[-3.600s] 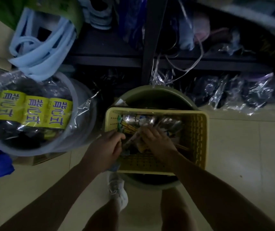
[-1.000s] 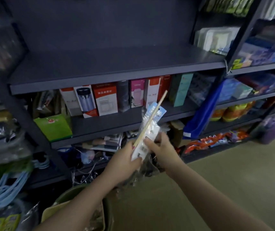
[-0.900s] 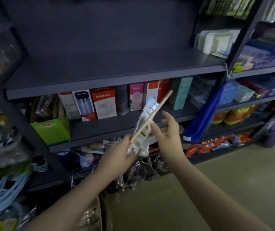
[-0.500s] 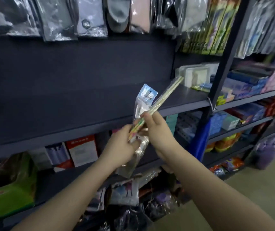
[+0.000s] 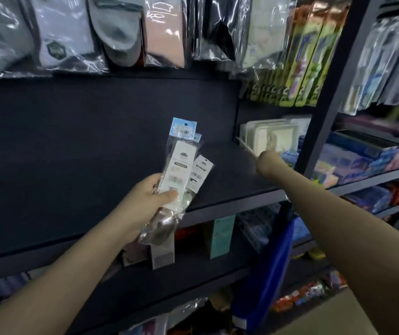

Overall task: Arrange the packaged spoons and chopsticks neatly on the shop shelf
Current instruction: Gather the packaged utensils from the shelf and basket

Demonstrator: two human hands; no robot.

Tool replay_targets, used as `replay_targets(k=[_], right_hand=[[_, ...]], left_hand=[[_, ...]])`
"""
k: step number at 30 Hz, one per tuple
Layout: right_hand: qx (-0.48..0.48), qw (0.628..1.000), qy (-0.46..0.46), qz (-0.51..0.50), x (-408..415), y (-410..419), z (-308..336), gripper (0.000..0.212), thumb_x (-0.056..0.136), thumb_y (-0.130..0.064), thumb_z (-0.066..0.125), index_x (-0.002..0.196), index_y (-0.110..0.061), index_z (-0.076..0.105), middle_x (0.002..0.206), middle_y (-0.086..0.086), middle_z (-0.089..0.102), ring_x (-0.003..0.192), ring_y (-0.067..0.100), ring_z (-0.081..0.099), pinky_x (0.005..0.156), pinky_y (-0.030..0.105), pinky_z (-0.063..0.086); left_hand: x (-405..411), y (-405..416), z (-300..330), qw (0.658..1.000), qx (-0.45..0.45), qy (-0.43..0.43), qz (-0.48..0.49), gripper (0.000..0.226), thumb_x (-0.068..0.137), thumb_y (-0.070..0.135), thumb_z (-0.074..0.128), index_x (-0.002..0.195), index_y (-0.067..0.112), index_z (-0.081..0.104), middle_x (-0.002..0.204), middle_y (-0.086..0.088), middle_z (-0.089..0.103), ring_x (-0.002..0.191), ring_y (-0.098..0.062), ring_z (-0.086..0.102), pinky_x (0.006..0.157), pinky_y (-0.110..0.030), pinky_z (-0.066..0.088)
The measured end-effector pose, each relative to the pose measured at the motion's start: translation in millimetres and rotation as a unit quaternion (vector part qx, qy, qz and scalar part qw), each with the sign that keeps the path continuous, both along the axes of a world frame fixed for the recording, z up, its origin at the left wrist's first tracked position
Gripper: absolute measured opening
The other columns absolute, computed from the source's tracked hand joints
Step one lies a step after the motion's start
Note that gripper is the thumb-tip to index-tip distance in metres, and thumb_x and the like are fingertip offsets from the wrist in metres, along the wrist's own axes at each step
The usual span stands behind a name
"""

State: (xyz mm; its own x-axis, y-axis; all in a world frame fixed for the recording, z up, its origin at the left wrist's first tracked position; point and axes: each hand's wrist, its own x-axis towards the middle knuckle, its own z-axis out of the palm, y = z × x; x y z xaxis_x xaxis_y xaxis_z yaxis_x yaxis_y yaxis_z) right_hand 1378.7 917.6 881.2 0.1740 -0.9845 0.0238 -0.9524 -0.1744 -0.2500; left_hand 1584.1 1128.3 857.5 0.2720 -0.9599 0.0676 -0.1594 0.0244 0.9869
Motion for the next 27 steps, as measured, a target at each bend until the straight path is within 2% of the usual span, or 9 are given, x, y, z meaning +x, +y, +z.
replay_targets(k=[6,8,10,12,14,16,19,24,27], right_hand=[[-0.008,0.982,0.176,0.065,6,-49,-27,0.038,0.097,-0.016,0.035,0.131,0.001,0.041,0.136,0.023,0.04,0.124,0.038,0.04,0.099,0.042,0.037],[-0.08,0.985,0.117,0.095,22,-44,-27,0.038,0.097,-0.019,0.034,0.128,0.001,0.045,0.134,0.024,0.041,0.125,0.039,0.036,0.104,0.042,0.032],[-0.07,0.975,-0.096,0.19,46,-14,-15,0.035,0.098,-0.03,0.036,0.1,-0.004,0.059,0.105,0.018,0.059,0.106,0.035,0.051,0.086,0.034,0.039],[0.215,0.855,-0.4,0.249,68,40,-1,0.042,0.095,-0.045,0.04,0.088,-0.01,0.062,0.084,0.007,0.064,0.092,0.029,0.06,0.072,0.027,0.046],[0.439,0.68,-0.51,0.291,91,82,5,0.045,0.092,-0.048,0.043,0.106,-0.011,0.063,0.093,0.006,0.069,0.096,0.025,0.065,0.082,0.031,0.05],[0.486,0.613,-0.54,0.311,118,108,8,0.033,0.094,-0.039,0.045,0.102,-0.012,0.064,0.088,0.005,0.068,0.083,0.022,0.064,0.072,0.031,0.049],[0.503,0.609,-0.546,0.278,167,136,18,0.017,0.095,-0.019,0.046,0.094,-0.01,0.06,0.079,0.005,0.065,0.067,0.019,0.061,0.046,0.022,0.047],[0.519,0.653,-0.484,0.264,251,161,16,0.018,0.094,-0.003,0.042,0.087,-0.008,0.057,0.081,0.009,0.063,0.069,0.021,0.06,0.062,0.036,0.05],[0.495,0.688,-0.447,0.284,298,179,14,0.014,0.093,-0.003,0.047,0.086,-0.008,0.058,0.076,0.007,0.063,0.065,0.02,0.06,0.053,0.03,0.051]], left_hand=[[-18,-23,0,0.996,0.017,0.058,0.065,0.028,0.088,0.01,0.056,0.112,0.024,0.06,0.098,0.007,0.071,0.079,-0.007,0.068,0.06,-0.016,0.053],[-20,-24,0,0.992,0.017,0.089,0.085,0.032,0.088,0.01,0.055,0.118,0.02,0.059,0.107,0.002,0.069,0.087,-0.01,0.067,0.064,-0.016,0.052],[-16,-20,0,0.987,0.005,0.121,0.105,0.034,0.087,0.011,0.055,0.118,0.021,0.06,0.108,0.001,0.069,0.09,-0.012,0.065,0.067,-0.018,0.052],[-10,-12,2,0.983,-0.02,0.145,0.11,0.036,0.081,0.017,0.059,0.116,0.024,0.062,0.105,0.002,0.07,0.09,-0.014,0.065,0.072,-0.022,0.049],[-3,1,5,0.979,-0.049,0.178,0.088,0.041,0.076,0.021,0.059,0.117,0.023,0.062,0.1,-0.001,0.07,0.083,-0.015,0.066,0.07,-0.025,0.051],[6,14,9,0.97,-0.07,0.219,0.084,0.042,0.077,0.019,0.059,0.118,0.02,0.061,0.097,-0.005,0.071,0.079,-0.018,0.069,0.064,-0.026,0.054],[33,38,15,0.962,-0.069,0.218,0.147,0.031,0.087,0.016,0.053,0.118,0.017,0.059,0.095,-0.01,0.072,0.076,-0.026,0.071,0.06,-0.029,0.056],[95,92,14,0.961,-0.002,0.057,0.27,0.013,0.094,0.017,0.047,0.103,0.014,0.057,0.08,-0.005,0.072,0.065,-0.026,0.07,0.053,-0.031,0.055],[135,111,12,0.954,0.03,0.017,0.297,0.015,0.093,0.019,0.05,0.094,0.012,0.062,0.078,-0.001,0.071,0.066,-0.016,0.066,0.059,-0.027,0.052]])
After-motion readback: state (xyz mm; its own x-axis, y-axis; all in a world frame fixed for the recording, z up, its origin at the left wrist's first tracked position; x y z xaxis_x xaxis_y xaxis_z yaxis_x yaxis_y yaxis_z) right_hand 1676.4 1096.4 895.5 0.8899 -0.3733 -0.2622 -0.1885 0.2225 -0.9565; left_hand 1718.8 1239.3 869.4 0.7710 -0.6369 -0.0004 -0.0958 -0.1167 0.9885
